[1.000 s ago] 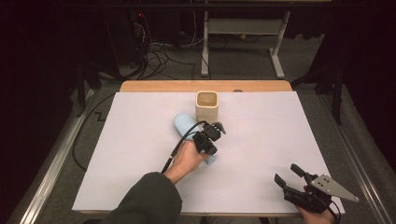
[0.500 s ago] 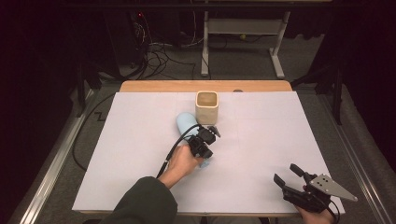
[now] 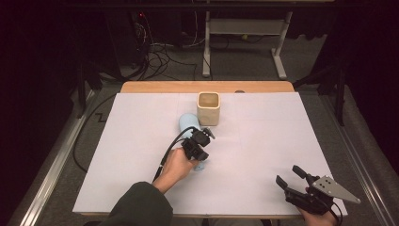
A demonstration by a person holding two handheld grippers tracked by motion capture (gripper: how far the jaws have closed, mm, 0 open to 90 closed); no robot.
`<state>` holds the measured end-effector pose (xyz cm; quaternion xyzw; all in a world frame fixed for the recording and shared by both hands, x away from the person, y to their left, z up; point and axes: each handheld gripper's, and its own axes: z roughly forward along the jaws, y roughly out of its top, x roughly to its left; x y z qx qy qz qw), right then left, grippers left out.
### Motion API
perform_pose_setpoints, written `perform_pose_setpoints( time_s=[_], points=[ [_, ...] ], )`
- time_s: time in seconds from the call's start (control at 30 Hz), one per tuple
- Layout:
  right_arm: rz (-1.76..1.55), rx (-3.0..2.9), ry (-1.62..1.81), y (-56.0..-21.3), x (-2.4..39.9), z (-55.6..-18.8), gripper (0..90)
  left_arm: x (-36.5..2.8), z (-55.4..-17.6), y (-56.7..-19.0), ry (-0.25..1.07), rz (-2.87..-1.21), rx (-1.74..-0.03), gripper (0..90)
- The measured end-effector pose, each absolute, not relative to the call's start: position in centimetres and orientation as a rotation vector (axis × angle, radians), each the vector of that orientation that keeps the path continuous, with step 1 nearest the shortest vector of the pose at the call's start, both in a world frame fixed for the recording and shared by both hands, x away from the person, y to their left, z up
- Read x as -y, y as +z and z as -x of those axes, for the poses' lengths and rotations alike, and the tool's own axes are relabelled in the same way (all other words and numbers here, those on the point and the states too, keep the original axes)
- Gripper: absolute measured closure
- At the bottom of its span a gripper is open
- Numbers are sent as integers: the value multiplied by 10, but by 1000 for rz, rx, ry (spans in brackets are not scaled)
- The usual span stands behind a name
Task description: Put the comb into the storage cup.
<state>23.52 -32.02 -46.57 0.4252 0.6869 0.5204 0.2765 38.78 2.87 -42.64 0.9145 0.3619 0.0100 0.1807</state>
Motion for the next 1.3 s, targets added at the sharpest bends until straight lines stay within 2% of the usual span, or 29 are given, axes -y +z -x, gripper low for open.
perform_pose_setpoints(
  time_s=[1.3],
  points=[
    [-1145, -1841, 1400, -466, 320, -235, 262, -57, -401, -422, 99, -2533, -1167, 894]
  ],
)
